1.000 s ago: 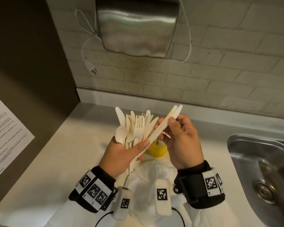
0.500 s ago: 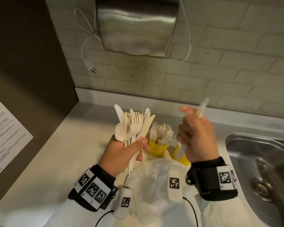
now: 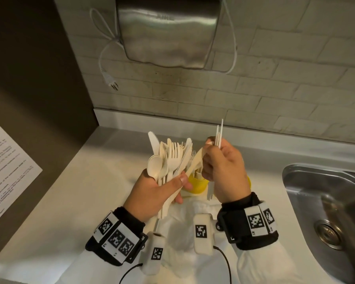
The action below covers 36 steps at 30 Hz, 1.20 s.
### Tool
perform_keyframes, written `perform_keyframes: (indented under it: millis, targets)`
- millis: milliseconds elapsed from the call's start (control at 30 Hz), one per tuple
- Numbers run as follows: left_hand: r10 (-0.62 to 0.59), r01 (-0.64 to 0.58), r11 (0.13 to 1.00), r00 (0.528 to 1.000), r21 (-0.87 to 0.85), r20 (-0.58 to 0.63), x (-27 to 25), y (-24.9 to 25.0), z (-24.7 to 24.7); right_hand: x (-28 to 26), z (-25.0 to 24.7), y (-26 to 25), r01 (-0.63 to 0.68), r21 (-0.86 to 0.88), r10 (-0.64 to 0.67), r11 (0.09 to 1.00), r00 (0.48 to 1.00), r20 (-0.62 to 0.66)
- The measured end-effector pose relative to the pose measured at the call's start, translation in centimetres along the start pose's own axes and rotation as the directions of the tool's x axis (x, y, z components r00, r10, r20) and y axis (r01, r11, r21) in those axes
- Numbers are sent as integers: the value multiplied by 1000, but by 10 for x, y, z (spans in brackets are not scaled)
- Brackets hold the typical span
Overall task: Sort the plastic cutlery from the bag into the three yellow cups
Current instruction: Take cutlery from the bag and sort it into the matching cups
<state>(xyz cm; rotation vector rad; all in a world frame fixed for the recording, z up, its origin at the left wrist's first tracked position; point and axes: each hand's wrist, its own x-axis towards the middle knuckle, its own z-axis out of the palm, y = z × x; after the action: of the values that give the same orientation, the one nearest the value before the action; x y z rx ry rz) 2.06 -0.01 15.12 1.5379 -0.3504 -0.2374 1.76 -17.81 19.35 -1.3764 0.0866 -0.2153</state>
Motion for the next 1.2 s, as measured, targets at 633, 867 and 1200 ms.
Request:
perform_keyframes:
  millis: [633, 867, 1200]
  targets:
    - [-3, 3, 996, 1000, -84, -1, 1, 0, 5, 11, -25, -15, 72, 369, -20, 927, 990, -142]
    - [-38, 43, 994, 998, -104, 46, 2, 3, 8, 0, -8, -9, 271, -216, -236, 938, 956, 175]
    - [-72, 80, 992, 994, -96, 83, -1, 8, 8, 4, -16, -4, 94, -27, -83, 995, 960, 268]
